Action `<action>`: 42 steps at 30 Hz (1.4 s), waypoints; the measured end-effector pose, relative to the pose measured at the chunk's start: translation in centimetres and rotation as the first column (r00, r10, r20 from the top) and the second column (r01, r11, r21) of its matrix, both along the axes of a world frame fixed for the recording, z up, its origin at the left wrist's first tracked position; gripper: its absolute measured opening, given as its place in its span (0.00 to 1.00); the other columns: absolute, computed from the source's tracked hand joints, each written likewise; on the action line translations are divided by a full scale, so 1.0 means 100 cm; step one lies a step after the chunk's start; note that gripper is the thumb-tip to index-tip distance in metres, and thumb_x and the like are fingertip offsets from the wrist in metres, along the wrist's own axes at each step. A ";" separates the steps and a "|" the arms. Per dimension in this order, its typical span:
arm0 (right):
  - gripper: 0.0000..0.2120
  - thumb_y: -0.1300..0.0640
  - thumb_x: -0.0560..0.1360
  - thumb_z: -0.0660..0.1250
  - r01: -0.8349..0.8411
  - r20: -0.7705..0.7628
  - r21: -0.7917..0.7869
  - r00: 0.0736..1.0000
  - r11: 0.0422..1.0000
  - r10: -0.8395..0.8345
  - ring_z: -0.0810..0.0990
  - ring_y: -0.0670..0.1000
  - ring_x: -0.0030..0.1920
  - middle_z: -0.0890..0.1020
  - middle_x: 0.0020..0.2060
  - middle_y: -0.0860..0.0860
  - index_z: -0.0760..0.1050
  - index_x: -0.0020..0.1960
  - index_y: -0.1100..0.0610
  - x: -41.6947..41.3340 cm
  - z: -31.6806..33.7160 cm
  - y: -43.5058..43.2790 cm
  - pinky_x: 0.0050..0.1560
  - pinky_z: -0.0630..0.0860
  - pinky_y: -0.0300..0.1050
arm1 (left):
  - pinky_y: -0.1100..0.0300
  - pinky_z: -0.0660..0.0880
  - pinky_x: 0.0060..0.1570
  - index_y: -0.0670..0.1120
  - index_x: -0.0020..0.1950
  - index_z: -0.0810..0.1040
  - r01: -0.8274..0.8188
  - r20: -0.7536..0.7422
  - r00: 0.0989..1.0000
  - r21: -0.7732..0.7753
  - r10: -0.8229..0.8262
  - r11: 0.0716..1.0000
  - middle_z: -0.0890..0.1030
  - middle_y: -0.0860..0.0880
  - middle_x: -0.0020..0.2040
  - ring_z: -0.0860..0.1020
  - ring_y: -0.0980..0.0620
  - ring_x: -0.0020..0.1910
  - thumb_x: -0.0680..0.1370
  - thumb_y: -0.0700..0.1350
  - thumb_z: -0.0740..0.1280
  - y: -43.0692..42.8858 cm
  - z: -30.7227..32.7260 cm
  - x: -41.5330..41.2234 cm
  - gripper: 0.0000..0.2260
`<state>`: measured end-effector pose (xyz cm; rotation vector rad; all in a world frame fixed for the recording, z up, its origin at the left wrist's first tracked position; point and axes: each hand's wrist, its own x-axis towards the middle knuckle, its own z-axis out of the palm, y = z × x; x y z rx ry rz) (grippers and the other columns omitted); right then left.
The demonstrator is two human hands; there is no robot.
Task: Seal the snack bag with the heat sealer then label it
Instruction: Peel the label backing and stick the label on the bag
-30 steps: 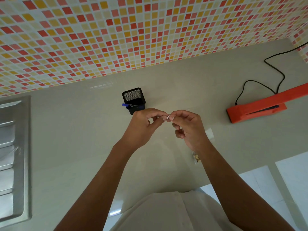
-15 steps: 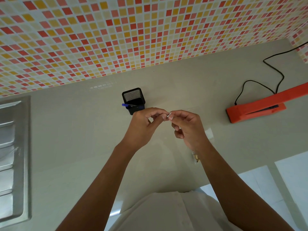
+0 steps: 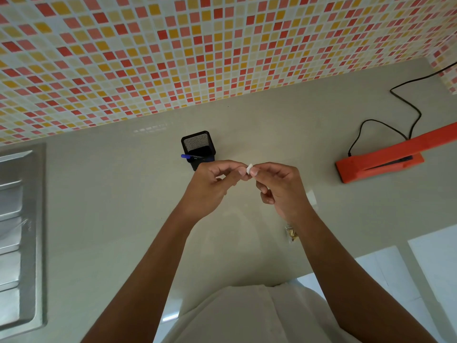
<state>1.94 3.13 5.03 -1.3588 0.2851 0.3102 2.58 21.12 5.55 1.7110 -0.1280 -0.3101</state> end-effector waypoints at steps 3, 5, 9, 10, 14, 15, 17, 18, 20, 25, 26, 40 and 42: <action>0.04 0.61 0.74 0.73 0.003 0.002 -0.011 1.000 1.000 -0.003 0.66 0.50 0.29 0.81 0.39 0.63 0.86 0.44 0.56 0.001 -0.001 -0.001 0.27 0.56 0.42 | 0.56 0.72 0.34 0.44 0.51 0.84 0.018 -0.045 0.999 -0.050 -0.020 0.999 0.85 0.47 0.45 0.77 0.55 0.39 0.81 0.40 0.65 0.002 0.000 0.001 0.08; 0.04 0.61 0.75 0.72 -0.001 0.008 -0.013 1.000 1.000 0.001 0.66 0.50 0.29 0.81 0.39 0.63 0.86 0.45 0.57 0.001 -0.001 -0.001 0.26 0.57 0.40 | 0.55 0.72 0.34 0.44 0.51 0.84 0.018 -0.047 0.999 -0.048 -0.021 0.999 0.85 0.47 0.46 0.77 0.54 0.39 0.81 0.40 0.64 0.002 0.001 0.001 0.08; 0.05 0.62 0.75 0.72 -0.007 0.011 -0.014 1.000 1.000 0.007 0.66 0.50 0.28 0.83 0.36 0.58 0.86 0.43 0.55 0.001 0.001 -0.001 0.26 0.58 0.39 | 0.55 0.72 0.34 0.42 0.51 0.84 0.005 -0.058 0.998 -0.044 -0.007 0.999 0.85 0.47 0.45 0.77 0.53 0.39 0.82 0.40 0.64 0.000 0.002 0.000 0.08; 0.06 0.62 0.75 0.72 -0.006 0.010 -0.018 1.000 1.000 0.006 0.66 0.50 0.28 0.82 0.35 0.57 0.86 0.42 0.55 0.001 0.001 -0.001 0.25 0.58 0.39 | 0.55 0.72 0.34 0.41 0.51 0.84 -0.001 -0.063 0.998 -0.052 -0.002 0.999 0.85 0.46 0.45 0.77 0.53 0.39 0.82 0.40 0.64 -0.001 0.002 -0.001 0.09; 0.06 0.62 0.75 0.72 -0.015 0.010 -0.013 1.000 1.000 0.015 0.65 0.50 0.29 0.82 0.35 0.56 0.86 0.43 0.55 0.001 0.003 -0.002 0.26 0.57 0.39 | 0.55 0.72 0.35 0.40 0.51 0.84 -0.008 -0.072 0.997 -0.077 0.002 0.997 0.85 0.46 0.45 0.77 0.53 0.39 0.81 0.40 0.64 -0.001 0.003 -0.002 0.09; 0.06 0.62 0.75 0.72 -0.018 0.011 -0.009 1.000 1.000 0.018 0.65 0.50 0.29 0.83 0.35 0.55 0.86 0.43 0.55 0.001 0.003 -0.003 0.26 0.57 0.39 | 0.55 0.72 0.34 0.41 0.51 0.84 -0.007 -0.072 0.997 -0.081 0.001 0.997 0.85 0.46 0.45 0.77 0.53 0.39 0.81 0.40 0.64 -0.001 0.003 -0.001 0.08; 0.06 0.63 0.75 0.72 -0.024 0.010 -0.002 1.000 1.000 0.024 0.65 0.50 0.29 0.84 0.35 0.55 0.86 0.43 0.55 0.002 0.004 -0.003 0.26 0.57 0.40 | 0.56 0.72 0.34 0.42 0.50 0.84 -0.005 -0.074 0.997 -0.086 -0.002 0.996 0.85 0.46 0.45 0.78 0.53 0.39 0.81 0.40 0.65 -0.001 0.004 -0.001 0.08; 0.06 0.62 0.75 0.72 -0.027 0.010 -0.001 1.000 1.000 0.027 0.65 0.50 0.29 0.84 0.36 0.55 0.86 0.42 0.55 0.002 0.004 -0.003 0.27 0.56 0.40 | 0.56 0.72 0.34 0.42 0.50 0.84 -0.005 -0.075 0.997 -0.087 -0.002 0.996 0.85 0.46 0.45 0.78 0.53 0.39 0.81 0.40 0.65 -0.001 0.004 0.000 0.08; 0.07 0.63 0.75 0.71 -0.032 0.011 0.003 0.999 0.999 0.032 0.65 0.50 0.29 0.84 0.36 0.54 0.86 0.42 0.55 0.002 0.005 -0.002 0.27 0.56 0.41 | 0.57 0.73 0.34 0.41 0.50 0.83 -0.002 -0.078 0.997 -0.100 -0.006 0.995 0.85 0.44 0.45 0.78 0.53 0.39 0.81 0.39 0.65 -0.002 0.005 0.000 0.08; 0.08 0.64 0.76 0.70 -0.037 0.004 0.027 0.999 0.999 0.037 0.65 0.49 0.29 0.84 0.35 0.52 0.86 0.42 0.55 0.002 0.006 -0.003 0.27 0.56 0.40 | 0.57 0.73 0.34 0.37 0.50 0.82 -0.005 -0.086 0.996 -0.139 -0.007 0.990 0.84 0.42 0.45 0.78 0.51 0.40 0.81 0.38 0.65 -0.002 0.006 0.001 0.08; 0.08 0.64 0.76 0.70 -0.040 0.003 0.025 0.999 0.999 0.039 0.65 0.49 0.28 0.84 0.35 0.52 0.86 0.42 0.55 0.003 0.006 -0.003 0.27 0.56 0.40 | 0.57 0.73 0.34 0.37 0.50 0.82 -0.006 -0.085 0.996 -0.137 -0.006 0.991 0.84 0.43 0.45 0.78 0.51 0.40 0.81 0.38 0.65 -0.002 0.006 0.001 0.07; 0.06 0.64 0.76 0.71 -0.043 0.104 -0.112 0.993 0.993 0.055 0.65 0.57 0.27 0.70 0.30 0.65 0.86 0.46 0.56 0.004 0.008 -0.001 0.27 0.56 0.44 | 0.58 0.72 0.33 0.49 0.43 0.80 -0.071 -0.015 0.997 -0.047 0.070 0.996 0.82 0.52 0.41 0.80 0.53 0.39 0.78 0.38 0.68 -0.009 0.008 0.001 0.08; 0.05 0.64 0.75 0.72 -0.044 0.128 -0.112 0.990 0.993 0.059 0.62 0.66 0.29 0.69 0.31 0.70 0.85 0.48 0.57 0.004 0.009 -0.001 0.28 0.55 0.47 | 0.59 0.72 0.33 0.50 0.44 0.80 -0.068 -0.007 0.998 -0.043 0.068 0.997 0.82 0.54 0.41 0.80 0.53 0.39 0.78 0.37 0.68 -0.008 0.007 0.001 0.08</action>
